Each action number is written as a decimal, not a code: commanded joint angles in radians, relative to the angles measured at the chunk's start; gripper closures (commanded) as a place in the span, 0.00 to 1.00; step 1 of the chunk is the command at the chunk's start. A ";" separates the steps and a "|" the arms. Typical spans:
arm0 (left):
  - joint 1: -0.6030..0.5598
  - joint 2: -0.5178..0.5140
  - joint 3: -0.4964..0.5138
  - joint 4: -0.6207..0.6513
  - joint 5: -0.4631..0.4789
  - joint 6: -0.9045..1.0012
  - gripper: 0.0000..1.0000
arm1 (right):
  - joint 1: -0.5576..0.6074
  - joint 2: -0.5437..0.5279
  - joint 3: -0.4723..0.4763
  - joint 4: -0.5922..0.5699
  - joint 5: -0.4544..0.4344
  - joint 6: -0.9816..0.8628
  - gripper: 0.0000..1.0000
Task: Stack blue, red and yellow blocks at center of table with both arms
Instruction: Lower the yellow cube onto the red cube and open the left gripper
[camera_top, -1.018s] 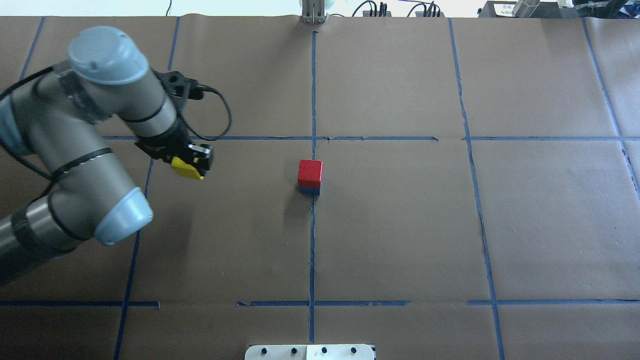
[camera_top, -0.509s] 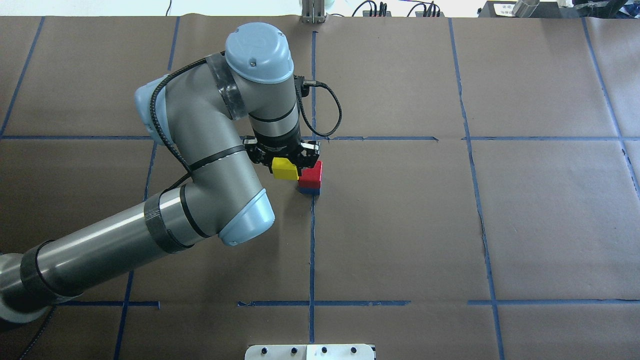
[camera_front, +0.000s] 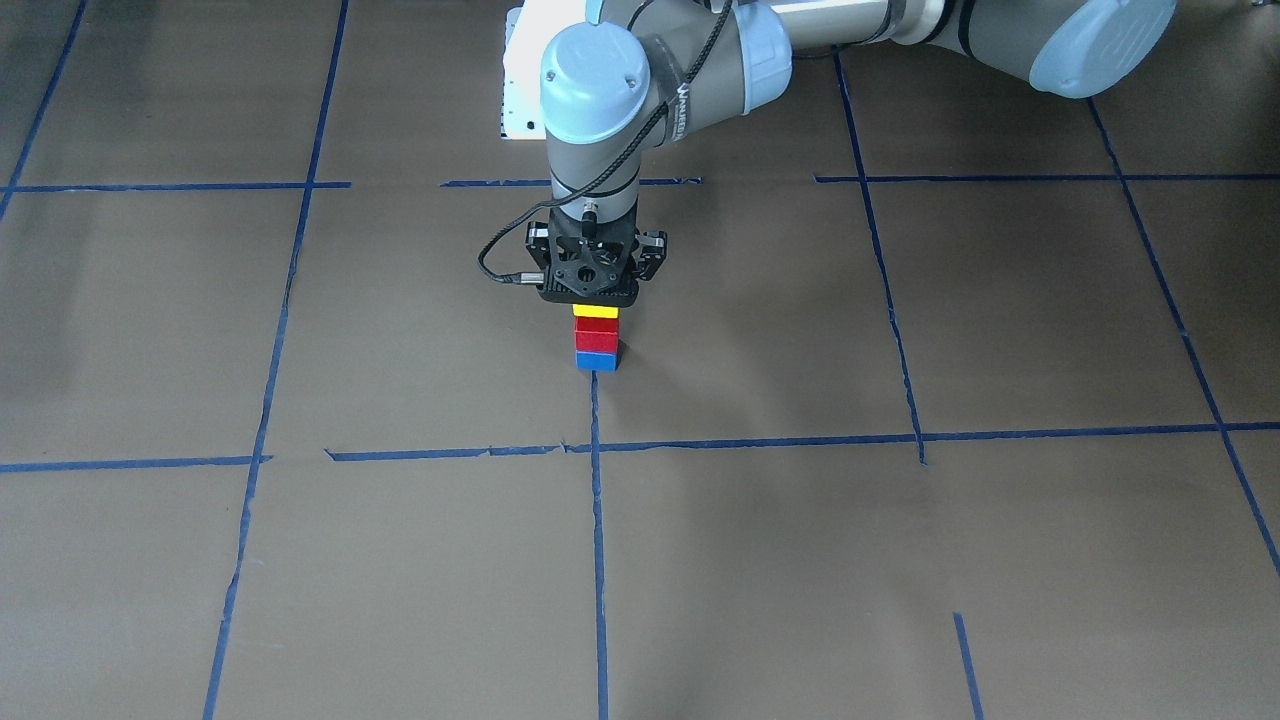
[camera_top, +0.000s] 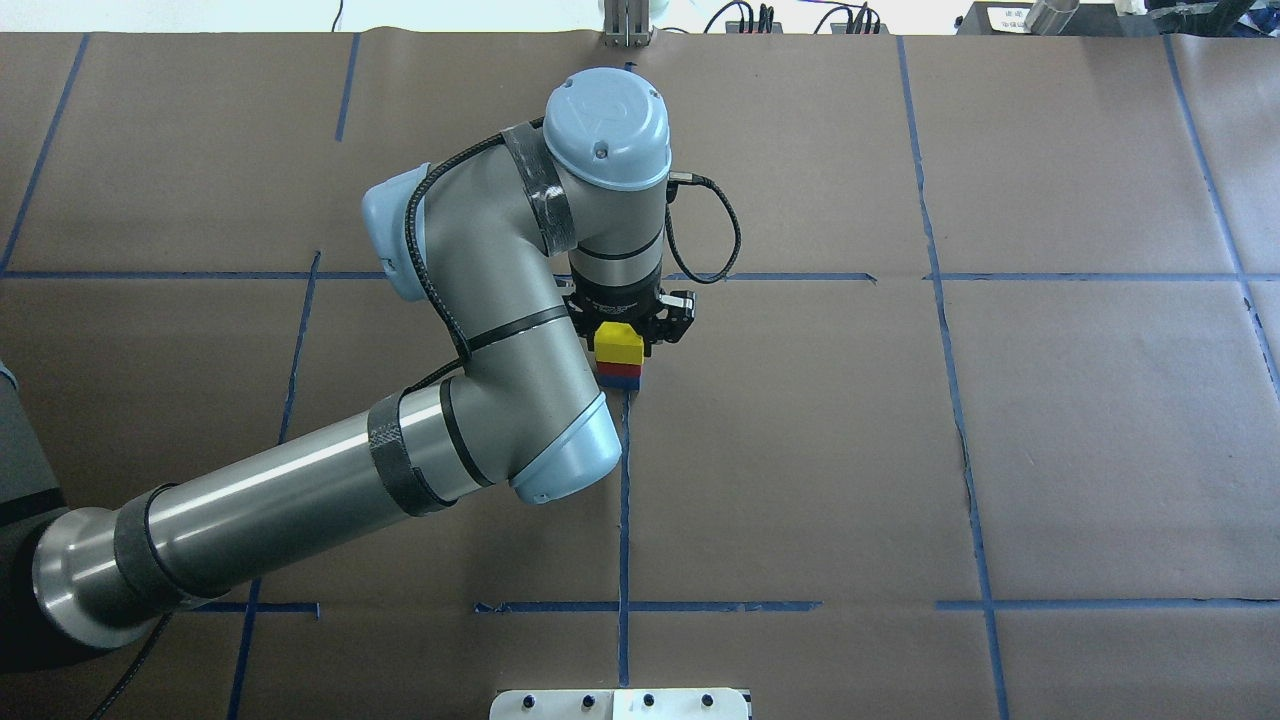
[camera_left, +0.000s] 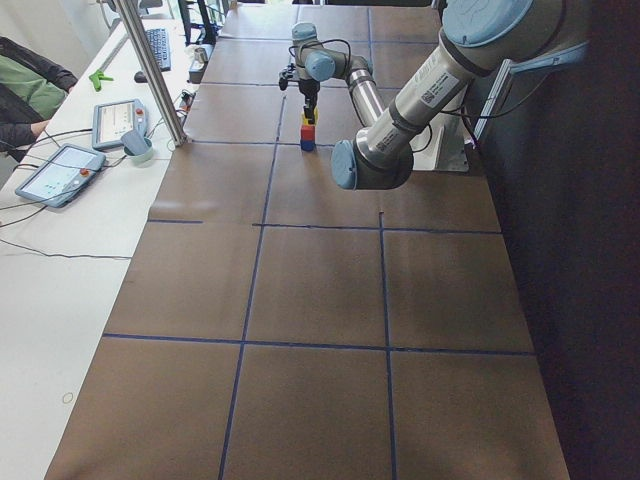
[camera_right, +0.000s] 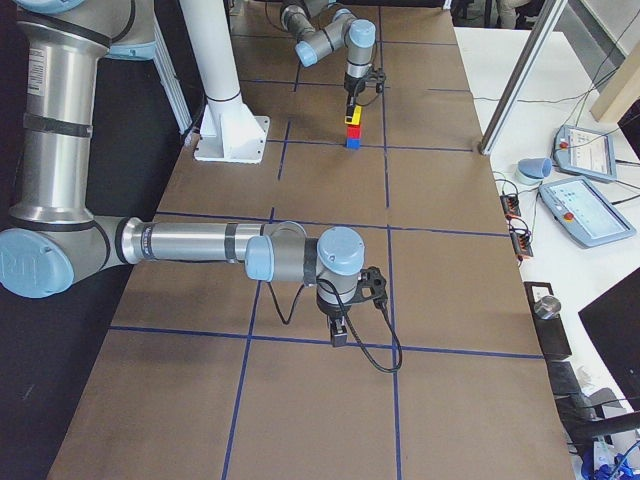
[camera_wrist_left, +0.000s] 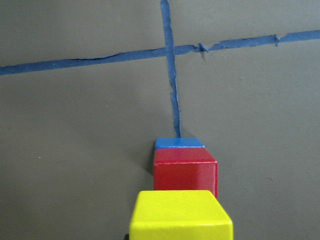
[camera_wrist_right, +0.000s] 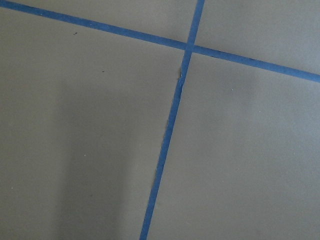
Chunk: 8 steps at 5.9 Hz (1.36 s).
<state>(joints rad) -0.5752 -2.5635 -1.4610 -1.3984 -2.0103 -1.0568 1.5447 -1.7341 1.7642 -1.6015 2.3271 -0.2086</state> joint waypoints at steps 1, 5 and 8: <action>0.002 -0.006 0.042 -0.040 0.001 -0.028 0.93 | 0.000 0.001 0.000 0.000 0.000 0.000 0.00; 0.000 0.000 0.039 -0.039 -0.001 -0.031 0.92 | 0.000 0.001 0.000 0.000 0.000 0.000 0.00; -0.003 0.011 0.033 -0.039 -0.001 -0.028 0.91 | 0.000 0.001 0.001 0.000 0.002 0.000 0.00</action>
<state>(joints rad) -0.5773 -2.5565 -1.4261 -1.4374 -2.0110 -1.0857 1.5447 -1.7335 1.7651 -1.6015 2.3285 -0.2086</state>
